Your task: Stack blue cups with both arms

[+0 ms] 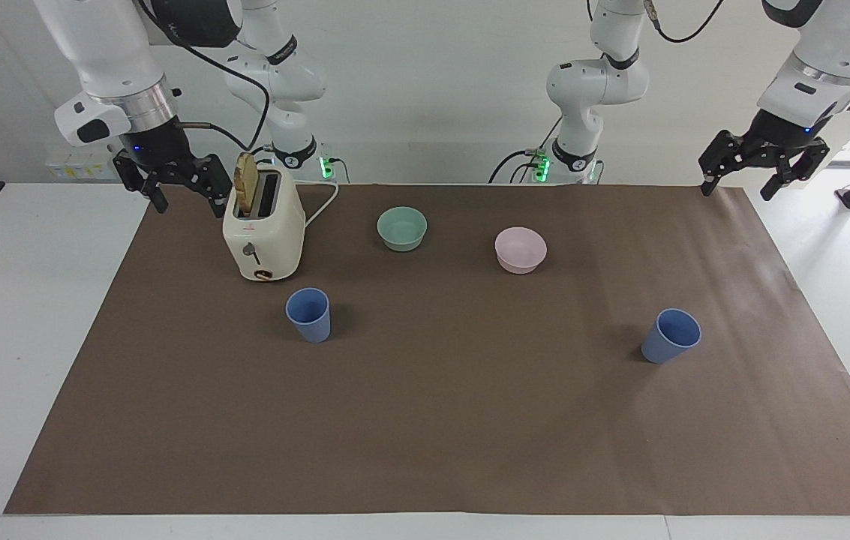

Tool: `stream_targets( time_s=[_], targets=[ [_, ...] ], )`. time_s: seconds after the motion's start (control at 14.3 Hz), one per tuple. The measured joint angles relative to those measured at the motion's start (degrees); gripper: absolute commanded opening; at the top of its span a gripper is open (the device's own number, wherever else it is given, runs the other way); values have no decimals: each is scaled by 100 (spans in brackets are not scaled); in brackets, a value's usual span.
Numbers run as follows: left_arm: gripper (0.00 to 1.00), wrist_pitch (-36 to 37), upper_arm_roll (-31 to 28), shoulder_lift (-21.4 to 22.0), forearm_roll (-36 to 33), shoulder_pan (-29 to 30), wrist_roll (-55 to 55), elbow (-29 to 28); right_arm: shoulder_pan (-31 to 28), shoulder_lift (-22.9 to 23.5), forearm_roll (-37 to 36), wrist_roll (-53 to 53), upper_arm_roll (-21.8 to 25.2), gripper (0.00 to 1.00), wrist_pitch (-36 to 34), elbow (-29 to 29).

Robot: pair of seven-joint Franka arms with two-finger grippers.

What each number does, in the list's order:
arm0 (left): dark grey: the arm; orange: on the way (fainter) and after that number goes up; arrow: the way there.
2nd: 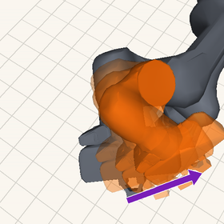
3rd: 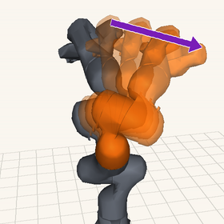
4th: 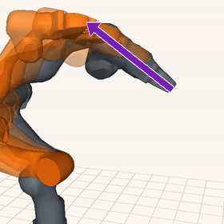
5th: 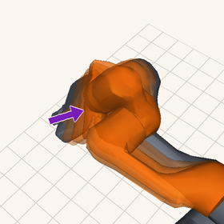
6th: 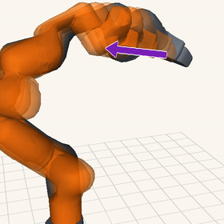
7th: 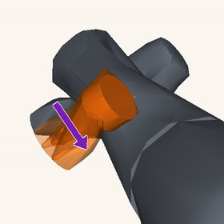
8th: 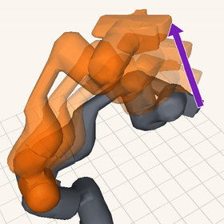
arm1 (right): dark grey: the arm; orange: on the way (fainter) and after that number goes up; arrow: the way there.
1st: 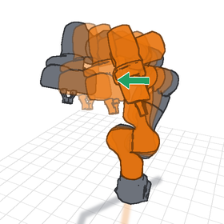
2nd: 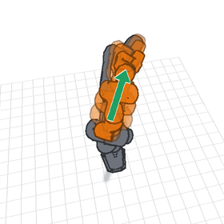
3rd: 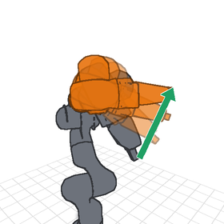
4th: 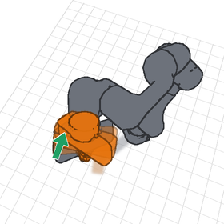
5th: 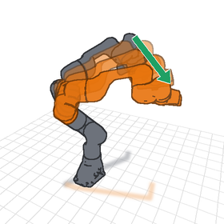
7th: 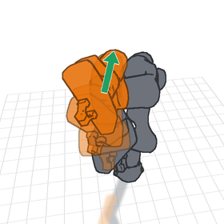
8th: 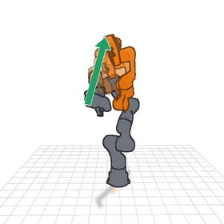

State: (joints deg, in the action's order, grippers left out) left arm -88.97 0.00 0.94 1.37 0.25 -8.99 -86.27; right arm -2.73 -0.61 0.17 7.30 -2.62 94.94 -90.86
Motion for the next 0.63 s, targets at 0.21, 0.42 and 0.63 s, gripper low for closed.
stream_targets(
  time_s=[0.21,0.42,0.63],
  targets=[
    [100,-199,-3,-41,1,74,-136,-131,0,0,0,0,0,100,-3,0],
    [100,-596,-7,-66,1,104,-180,-392,0,0,0,0,0,100,-3,0],
    [100,-943,-7,-187,2,176,-236,-629,0,0,0,0,0,100,-3,0]
  ],
)
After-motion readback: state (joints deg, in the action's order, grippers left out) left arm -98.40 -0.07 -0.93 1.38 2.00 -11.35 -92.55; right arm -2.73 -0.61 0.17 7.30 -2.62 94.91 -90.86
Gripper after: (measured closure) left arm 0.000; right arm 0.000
